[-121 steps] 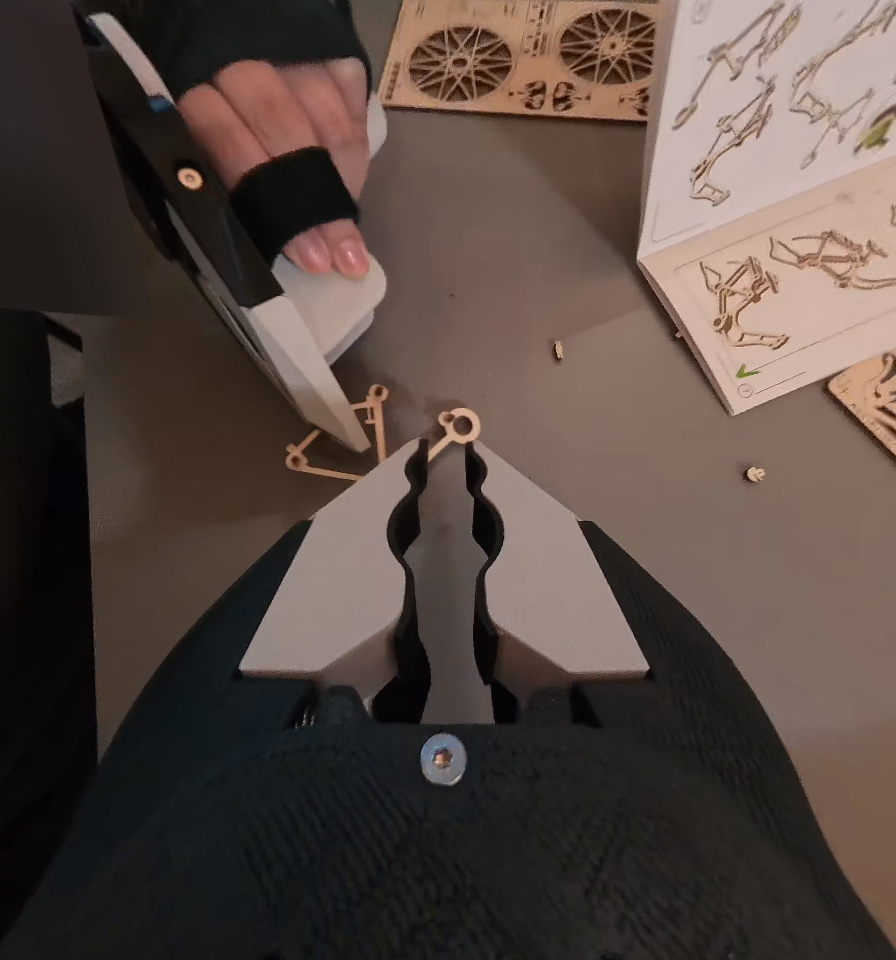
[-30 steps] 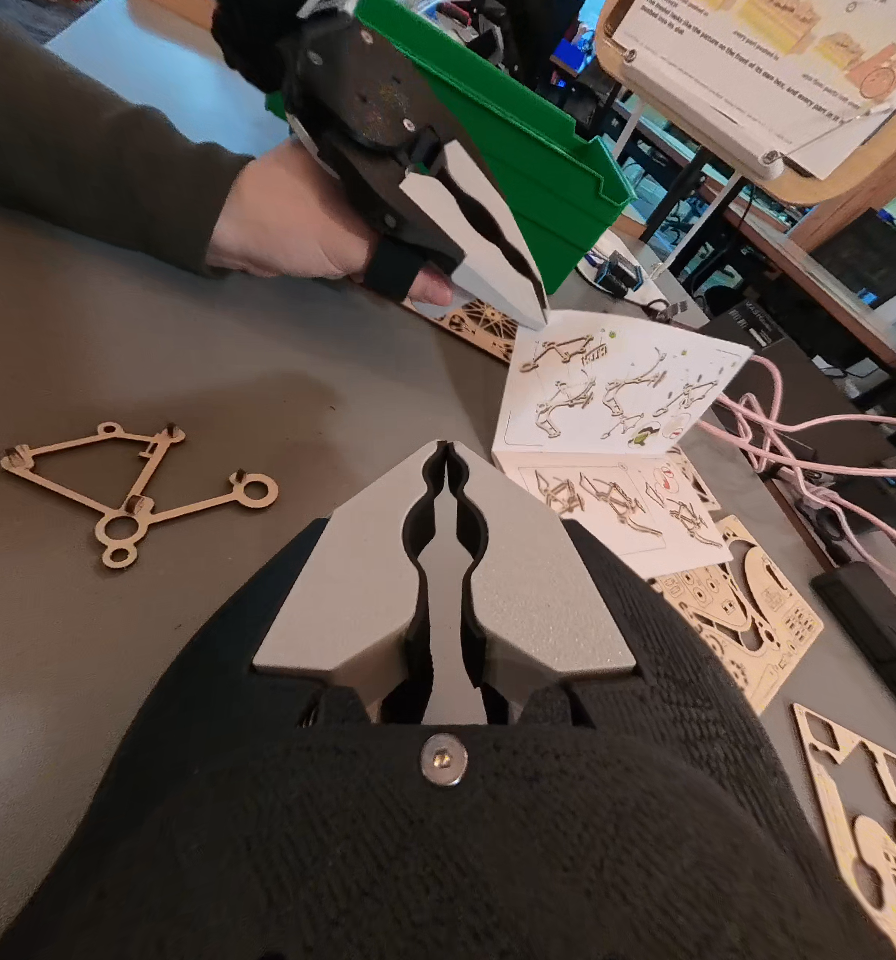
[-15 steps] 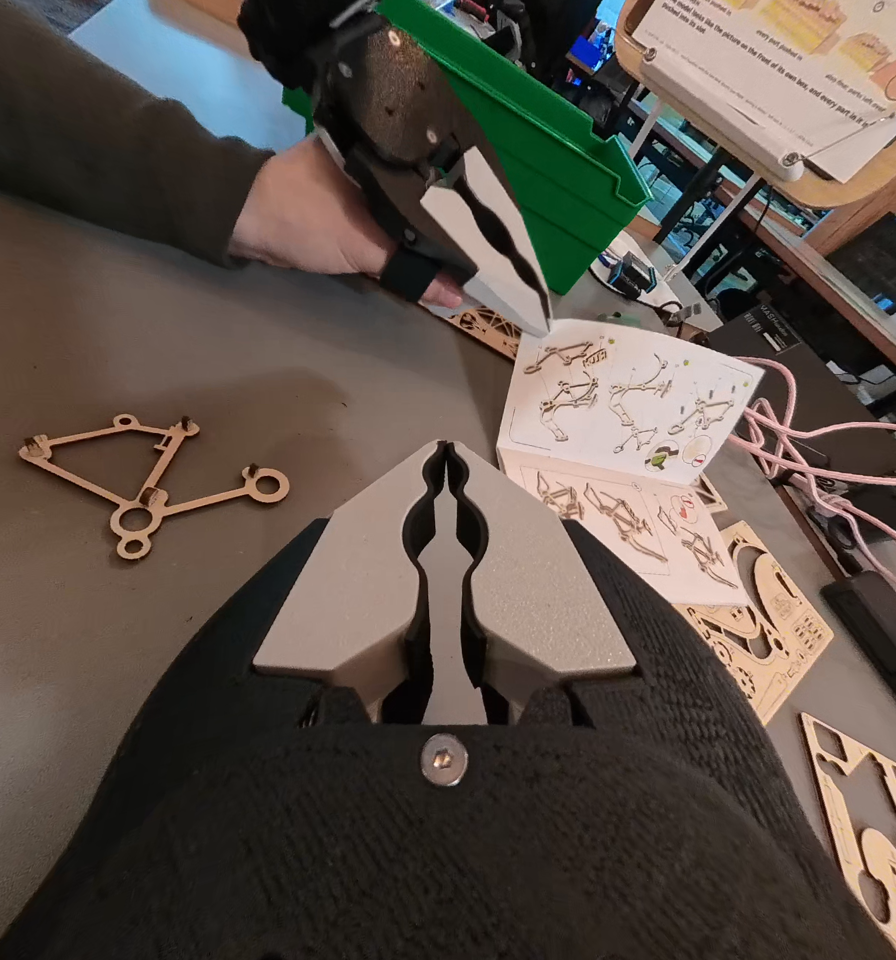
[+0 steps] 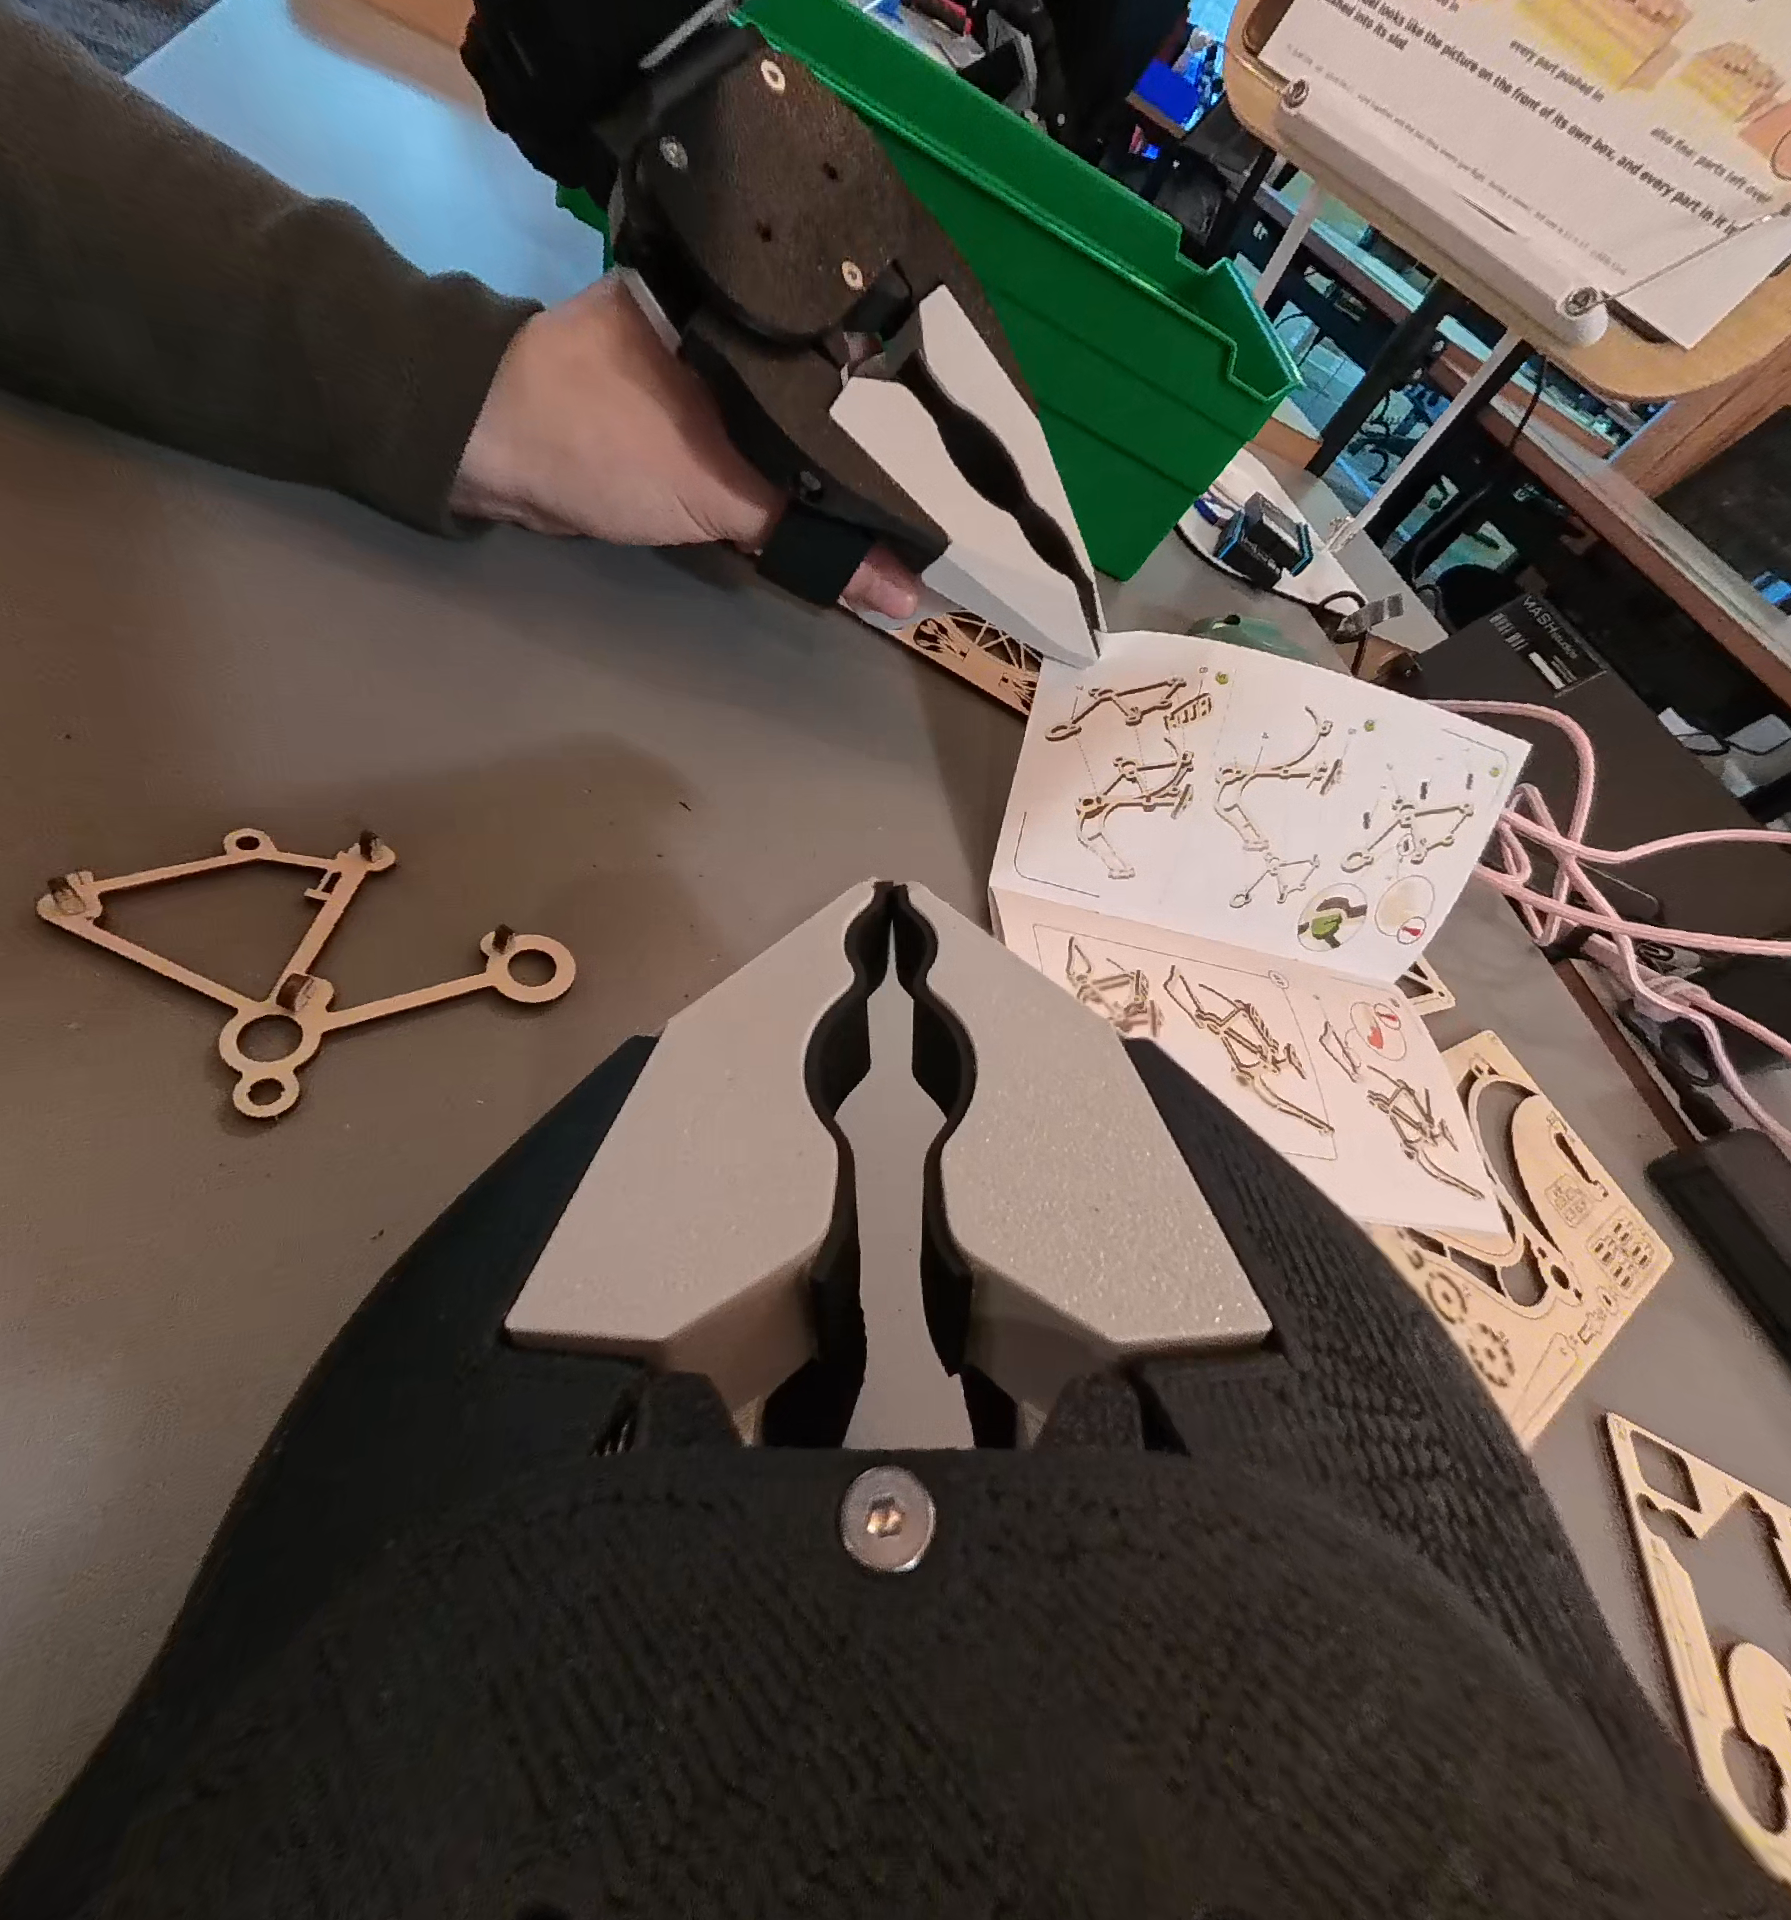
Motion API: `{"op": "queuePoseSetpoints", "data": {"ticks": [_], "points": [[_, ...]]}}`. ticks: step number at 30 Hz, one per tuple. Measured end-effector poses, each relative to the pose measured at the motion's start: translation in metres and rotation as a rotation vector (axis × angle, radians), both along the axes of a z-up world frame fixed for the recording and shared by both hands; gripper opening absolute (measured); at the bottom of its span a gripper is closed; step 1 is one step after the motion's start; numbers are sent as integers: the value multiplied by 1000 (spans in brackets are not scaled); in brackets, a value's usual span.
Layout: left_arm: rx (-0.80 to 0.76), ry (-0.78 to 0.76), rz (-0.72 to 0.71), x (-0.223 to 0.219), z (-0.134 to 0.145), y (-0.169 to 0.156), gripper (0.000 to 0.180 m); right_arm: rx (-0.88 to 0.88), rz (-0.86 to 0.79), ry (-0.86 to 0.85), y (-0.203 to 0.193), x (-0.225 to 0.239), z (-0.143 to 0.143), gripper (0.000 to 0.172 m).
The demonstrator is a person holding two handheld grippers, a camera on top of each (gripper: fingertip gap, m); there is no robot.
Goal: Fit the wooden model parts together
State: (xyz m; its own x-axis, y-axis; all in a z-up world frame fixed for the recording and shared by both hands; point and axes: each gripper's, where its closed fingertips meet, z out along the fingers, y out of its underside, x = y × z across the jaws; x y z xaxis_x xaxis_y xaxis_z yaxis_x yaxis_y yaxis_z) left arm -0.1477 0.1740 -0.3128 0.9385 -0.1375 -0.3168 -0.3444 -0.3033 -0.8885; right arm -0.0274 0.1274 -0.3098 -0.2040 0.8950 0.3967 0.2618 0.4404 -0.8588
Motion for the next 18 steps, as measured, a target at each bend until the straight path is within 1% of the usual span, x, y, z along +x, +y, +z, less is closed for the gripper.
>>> {"op": "queuePoseSetpoints", "data": {"ticks": [11, 18], "points": [[-5, -9, 4, -1, 0, 0, 0, 3, -8, -26, 0, 0, -4, 0], [-13, -4, -4, 1, -2, 1, 0, -27, -81, -77, 11, 0, -10, 0]]}}
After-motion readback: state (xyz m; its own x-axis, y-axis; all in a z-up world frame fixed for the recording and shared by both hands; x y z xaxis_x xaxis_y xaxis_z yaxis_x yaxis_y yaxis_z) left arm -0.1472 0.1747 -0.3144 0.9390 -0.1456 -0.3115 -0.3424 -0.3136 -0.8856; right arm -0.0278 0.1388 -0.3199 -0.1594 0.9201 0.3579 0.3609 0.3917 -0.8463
